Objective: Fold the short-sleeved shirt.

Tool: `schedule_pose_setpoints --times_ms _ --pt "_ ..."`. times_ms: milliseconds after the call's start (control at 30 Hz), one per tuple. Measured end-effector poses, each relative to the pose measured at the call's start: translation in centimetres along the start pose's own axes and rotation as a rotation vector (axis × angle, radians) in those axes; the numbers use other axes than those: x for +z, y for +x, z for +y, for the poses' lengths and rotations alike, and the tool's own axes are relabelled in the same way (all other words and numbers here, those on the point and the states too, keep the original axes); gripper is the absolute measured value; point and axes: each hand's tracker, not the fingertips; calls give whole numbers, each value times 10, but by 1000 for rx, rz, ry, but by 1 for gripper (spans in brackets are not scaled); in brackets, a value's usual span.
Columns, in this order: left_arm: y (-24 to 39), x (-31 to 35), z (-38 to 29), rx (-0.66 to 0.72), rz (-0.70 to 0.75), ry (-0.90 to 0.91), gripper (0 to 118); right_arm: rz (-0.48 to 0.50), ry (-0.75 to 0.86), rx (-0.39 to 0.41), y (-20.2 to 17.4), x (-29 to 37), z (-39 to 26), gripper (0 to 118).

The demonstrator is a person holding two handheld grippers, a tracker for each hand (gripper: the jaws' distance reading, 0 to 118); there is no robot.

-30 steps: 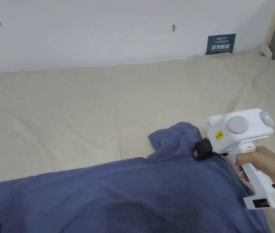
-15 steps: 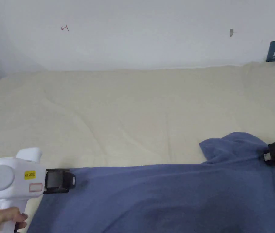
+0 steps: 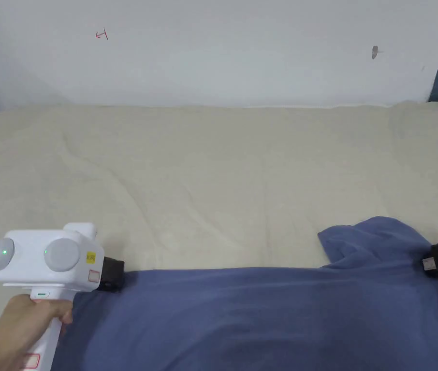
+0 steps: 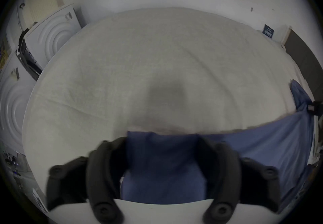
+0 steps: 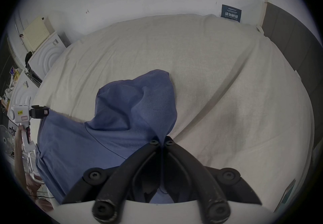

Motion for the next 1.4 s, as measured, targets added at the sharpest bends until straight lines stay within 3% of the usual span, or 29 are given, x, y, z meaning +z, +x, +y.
schedule_pose_setpoints --times_ms 67,100,233,500,667,900,1067,1167,1233,1267,1300,1333,1367,1400 --pt "7 3 4 -29 18 13 16 -7 -1 6 4 -1 2 0" --pt "9 3 6 -16 -13 9 7 -3 2 2 5 1 2 0" --pt "6 15 6 -15 -34 -16 6 6 21 13 0 22 1 0" --pt "-18 112 -16 -12 -89 151 6 9 115 87 -10 100 -24 0" --pt "-35 179 -67 -8 -141 217 6 49 157 87 -8 157 -88 0" --pt "-42 182 -167 -21 -131 137 6 72 62 95 -14 166 -203 0" --pt "-47 150 -230 -64 -146 86 6 107 -37 -14 -4 118 -267 0" --pt "-60 138 -241 50 -188 74 6 144 60 -65 1 115 -274 2" --pt "-61 144 -240 124 -219 137 27 180 98 -105 5 120 -273 28" --pt "-63 145 -238 137 -193 153 48 197 115 -121 6 125 -274 48" --pt "-64 147 -237 153 -155 163 83 206 113 -122 4 128 -274 73" --pt "-74 148 -236 153 -129 155 105 198 105 -111 0 132 -274 81" --pt "-75 151 -237 150 -127 151 115 182 107 -97 -8 142 -273 81" --pt "-77 158 -241 156 -127 178 117 173 138 -54 -16 152 -274 81"
